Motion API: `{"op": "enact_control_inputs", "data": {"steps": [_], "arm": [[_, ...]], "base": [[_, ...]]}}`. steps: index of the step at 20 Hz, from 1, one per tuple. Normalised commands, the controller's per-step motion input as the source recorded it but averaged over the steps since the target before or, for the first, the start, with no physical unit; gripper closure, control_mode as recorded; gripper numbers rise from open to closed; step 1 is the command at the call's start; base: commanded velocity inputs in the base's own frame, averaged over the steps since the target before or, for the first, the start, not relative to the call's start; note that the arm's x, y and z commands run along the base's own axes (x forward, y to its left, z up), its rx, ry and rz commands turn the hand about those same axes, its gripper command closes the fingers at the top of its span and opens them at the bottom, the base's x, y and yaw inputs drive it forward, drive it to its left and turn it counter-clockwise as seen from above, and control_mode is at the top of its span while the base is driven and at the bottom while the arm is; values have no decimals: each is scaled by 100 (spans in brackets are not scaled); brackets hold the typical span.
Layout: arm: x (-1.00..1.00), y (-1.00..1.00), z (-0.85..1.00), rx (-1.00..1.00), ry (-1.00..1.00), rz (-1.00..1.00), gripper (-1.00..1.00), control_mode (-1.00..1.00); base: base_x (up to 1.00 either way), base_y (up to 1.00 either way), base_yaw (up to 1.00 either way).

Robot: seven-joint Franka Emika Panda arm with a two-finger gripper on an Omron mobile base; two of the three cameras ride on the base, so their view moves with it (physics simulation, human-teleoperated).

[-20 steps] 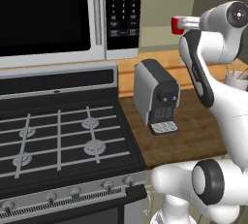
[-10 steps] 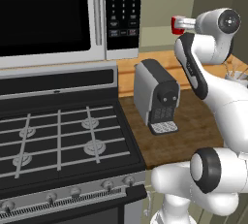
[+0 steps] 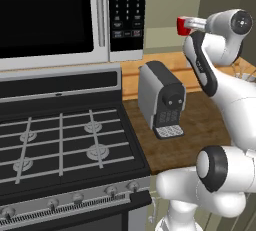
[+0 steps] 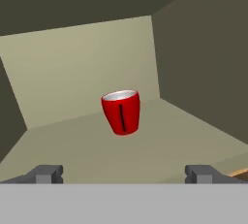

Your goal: Gather all objects into one cabinet and sort the glasses and bowls to opposite sides.

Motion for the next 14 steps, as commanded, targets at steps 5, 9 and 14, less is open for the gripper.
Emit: {"op": "enact_control_inputs", "data": {"steps": [5,9,14], "arm": [[31,0,-10,0,0,0,-100,-100],[33,0,-25,0,0,0,-100,-100],[34,0,-10,0,0,0,-100,-100]], "base": [[0,0,0],[0,0,0],[0,0,0]]}}
